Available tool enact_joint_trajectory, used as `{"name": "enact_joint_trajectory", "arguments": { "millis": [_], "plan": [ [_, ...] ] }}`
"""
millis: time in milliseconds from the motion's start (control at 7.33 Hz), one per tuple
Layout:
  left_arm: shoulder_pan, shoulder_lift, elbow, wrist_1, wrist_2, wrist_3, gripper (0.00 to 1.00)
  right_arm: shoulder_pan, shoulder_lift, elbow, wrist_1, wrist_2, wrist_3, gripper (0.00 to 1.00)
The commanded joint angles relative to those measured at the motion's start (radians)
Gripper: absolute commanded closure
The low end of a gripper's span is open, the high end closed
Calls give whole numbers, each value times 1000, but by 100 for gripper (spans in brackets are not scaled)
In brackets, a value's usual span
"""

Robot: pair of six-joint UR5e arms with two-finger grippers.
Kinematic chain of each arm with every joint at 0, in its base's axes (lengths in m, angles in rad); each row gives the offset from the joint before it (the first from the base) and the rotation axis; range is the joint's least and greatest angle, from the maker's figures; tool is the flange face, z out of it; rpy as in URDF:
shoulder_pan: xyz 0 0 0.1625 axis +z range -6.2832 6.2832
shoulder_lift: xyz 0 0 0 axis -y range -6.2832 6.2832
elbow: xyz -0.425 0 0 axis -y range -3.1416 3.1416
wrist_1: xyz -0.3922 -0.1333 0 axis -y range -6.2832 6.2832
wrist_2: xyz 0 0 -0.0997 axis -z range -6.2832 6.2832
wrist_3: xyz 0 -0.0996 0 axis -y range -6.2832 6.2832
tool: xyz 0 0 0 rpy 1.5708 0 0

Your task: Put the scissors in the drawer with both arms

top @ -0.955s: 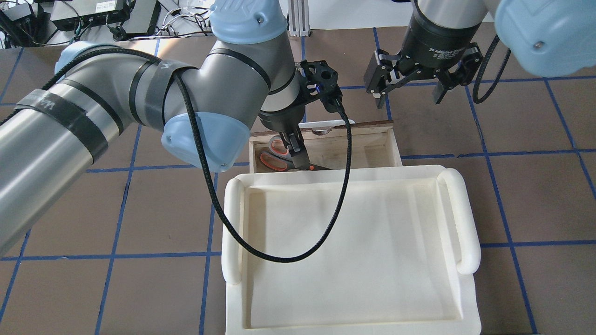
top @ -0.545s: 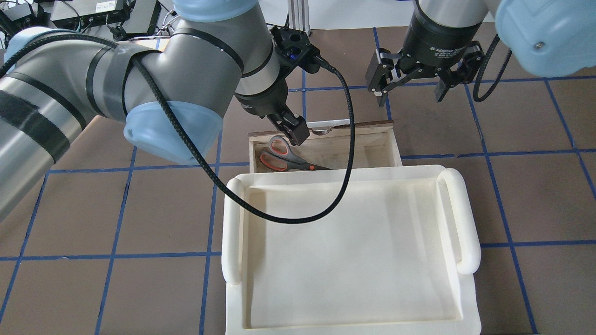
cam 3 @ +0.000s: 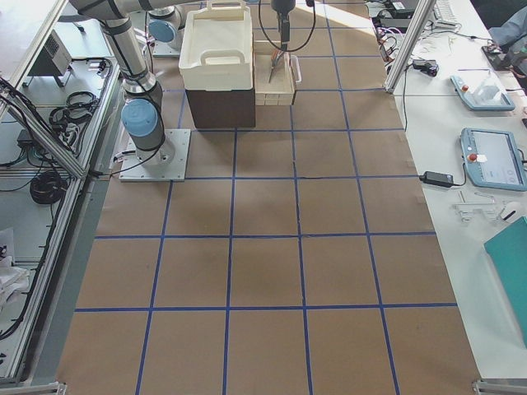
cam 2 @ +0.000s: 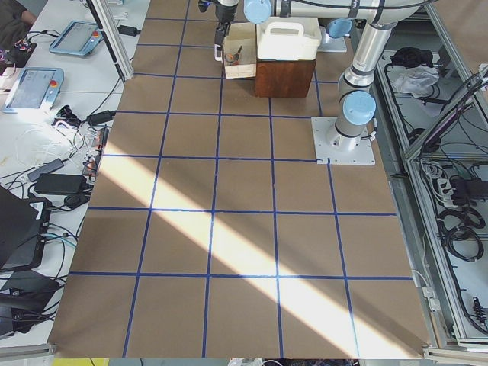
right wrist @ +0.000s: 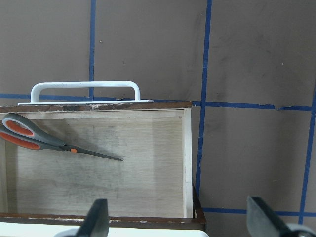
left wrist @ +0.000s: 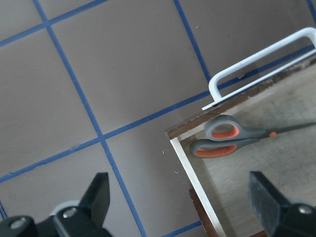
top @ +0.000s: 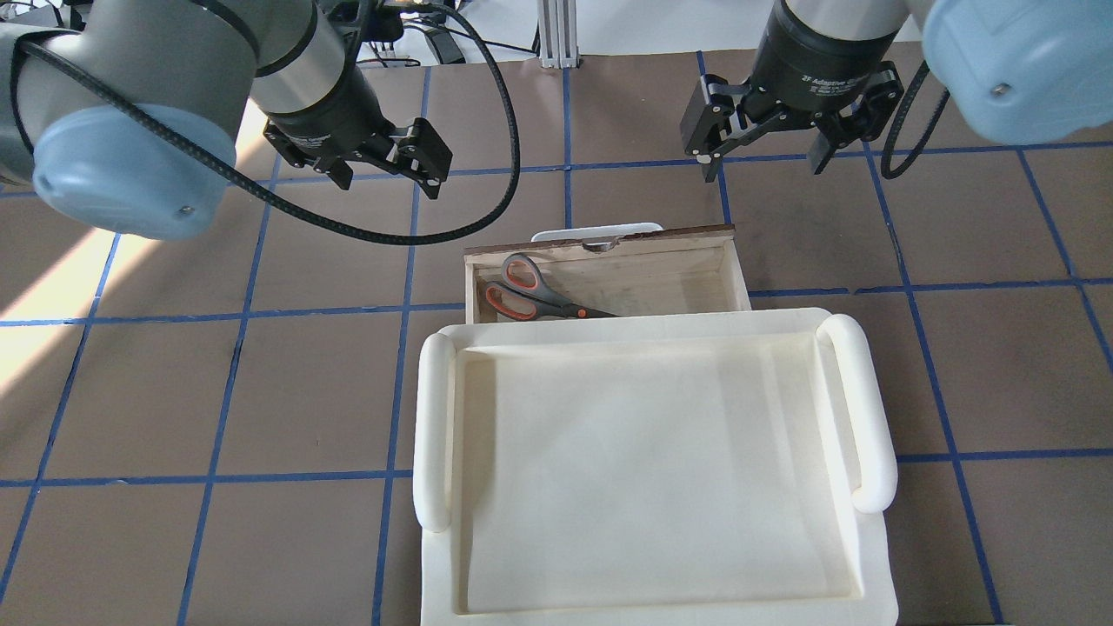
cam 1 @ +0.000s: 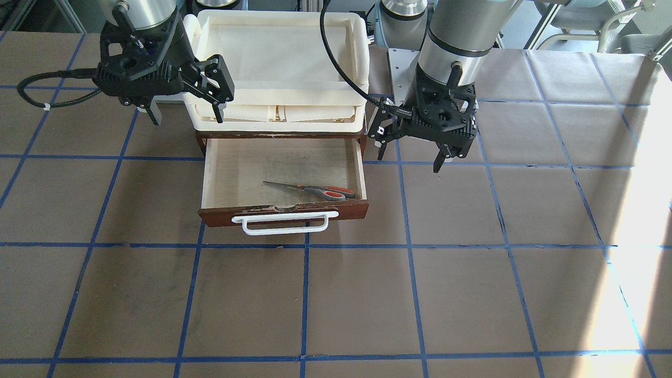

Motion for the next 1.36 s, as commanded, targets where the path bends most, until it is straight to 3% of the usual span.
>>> {"name": "enact_joint_trajectory", "arguments": {
  "millis": [0,409,1227],
  "plan": [
    [78,24,1,-36,12,-51,0,0,0,0,-14,2,0,0],
    [138,58,1,-44,66,-50,0,0,0,0,-15,0,-2,0],
    [141,76,-8,-68,64,-50,0,0,0,0,-15,-2,-2,0]
  ]
}}
